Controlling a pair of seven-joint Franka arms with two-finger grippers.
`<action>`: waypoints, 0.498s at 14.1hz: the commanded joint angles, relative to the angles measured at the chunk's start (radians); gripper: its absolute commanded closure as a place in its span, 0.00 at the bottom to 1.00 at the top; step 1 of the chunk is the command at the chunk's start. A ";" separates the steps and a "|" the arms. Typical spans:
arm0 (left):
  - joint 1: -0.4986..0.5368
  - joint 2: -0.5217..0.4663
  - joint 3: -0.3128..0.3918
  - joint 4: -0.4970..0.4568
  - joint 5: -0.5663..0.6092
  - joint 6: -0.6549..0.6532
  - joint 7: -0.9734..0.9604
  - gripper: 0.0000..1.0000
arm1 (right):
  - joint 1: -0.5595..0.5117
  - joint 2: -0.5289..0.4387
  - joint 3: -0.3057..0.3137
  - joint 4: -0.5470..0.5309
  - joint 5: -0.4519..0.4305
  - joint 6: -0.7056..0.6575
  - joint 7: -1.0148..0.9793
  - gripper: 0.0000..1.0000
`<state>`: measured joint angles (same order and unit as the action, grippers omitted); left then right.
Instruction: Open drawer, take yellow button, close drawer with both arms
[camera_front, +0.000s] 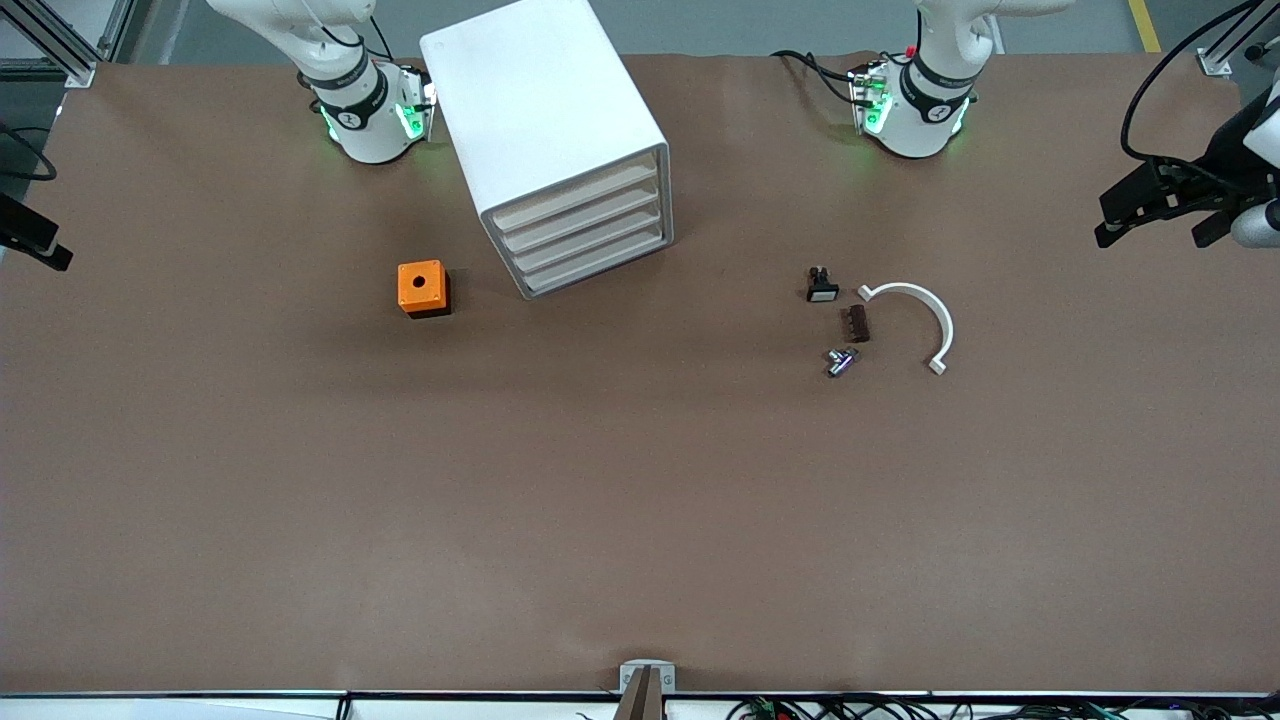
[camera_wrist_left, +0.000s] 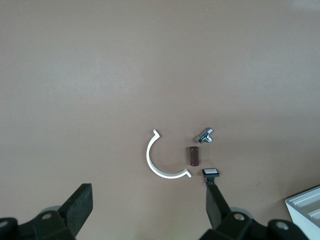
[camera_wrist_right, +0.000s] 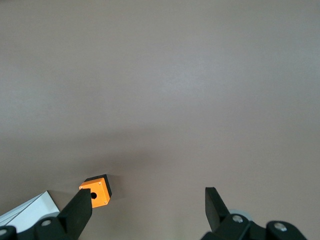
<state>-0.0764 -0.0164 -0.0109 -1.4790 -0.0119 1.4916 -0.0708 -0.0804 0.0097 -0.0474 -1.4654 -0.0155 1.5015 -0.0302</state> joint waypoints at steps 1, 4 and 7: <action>0.007 0.003 -0.004 0.012 0.004 -0.005 0.012 0.00 | -0.005 0.006 0.004 0.017 0.011 -0.009 -0.011 0.00; 0.012 0.004 -0.007 0.009 -0.006 -0.013 0.016 0.00 | -0.005 0.007 0.004 0.017 0.014 -0.007 -0.011 0.00; 0.003 0.029 -0.014 -0.021 -0.068 -0.057 0.023 0.00 | -0.005 0.009 0.006 0.017 0.014 -0.004 -0.011 0.00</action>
<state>-0.0772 -0.0088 -0.0122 -1.4877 -0.0353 1.4637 -0.0629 -0.0804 0.0099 -0.0469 -1.4654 -0.0155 1.5018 -0.0305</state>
